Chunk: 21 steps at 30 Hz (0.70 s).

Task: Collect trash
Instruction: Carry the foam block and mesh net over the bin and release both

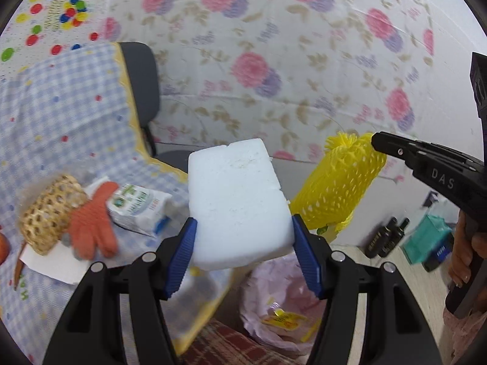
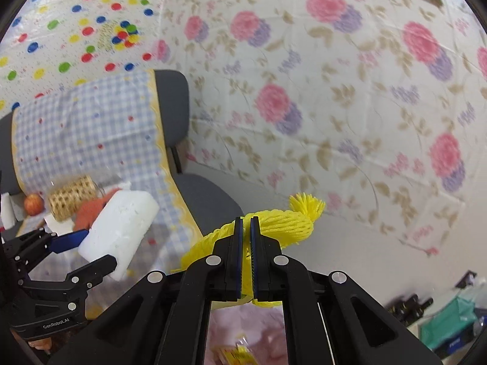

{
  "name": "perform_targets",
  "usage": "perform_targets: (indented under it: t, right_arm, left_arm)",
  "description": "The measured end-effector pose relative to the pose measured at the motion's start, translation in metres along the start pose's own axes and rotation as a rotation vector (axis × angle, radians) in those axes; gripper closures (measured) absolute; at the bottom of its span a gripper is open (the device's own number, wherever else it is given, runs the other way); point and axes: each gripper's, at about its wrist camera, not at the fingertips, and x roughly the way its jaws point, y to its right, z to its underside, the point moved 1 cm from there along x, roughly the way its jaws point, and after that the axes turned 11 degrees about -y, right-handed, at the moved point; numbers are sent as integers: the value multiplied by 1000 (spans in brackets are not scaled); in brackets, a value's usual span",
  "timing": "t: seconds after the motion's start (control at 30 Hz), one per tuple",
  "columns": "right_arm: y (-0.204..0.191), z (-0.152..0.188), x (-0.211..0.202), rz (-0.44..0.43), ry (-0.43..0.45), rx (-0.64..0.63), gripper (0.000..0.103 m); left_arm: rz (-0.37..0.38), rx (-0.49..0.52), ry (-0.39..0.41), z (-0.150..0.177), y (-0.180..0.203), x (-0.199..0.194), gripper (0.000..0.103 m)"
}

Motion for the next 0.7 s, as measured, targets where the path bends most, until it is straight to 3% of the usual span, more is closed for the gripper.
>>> perform_targets:
  t: [0.13, 0.33, 0.53, 0.7]
  right_arm:
    - [12, 35, 3, 30, -66, 23, 98]
    - [19, 62, 12, 35, -131, 40, 97]
    - [28, 69, 34, 9, -184, 62, 97]
    - [35, 71, 48, -21, -213, 94, 92]
  left_arm:
    - [31, 38, -21, 18, 21, 13, 42]
    - [70, 61, -85, 31, 37, 33, 41]
    - [84, 72, -114, 26, 44, 51, 40]
    - [94, 65, -140, 20, 45, 65, 31]
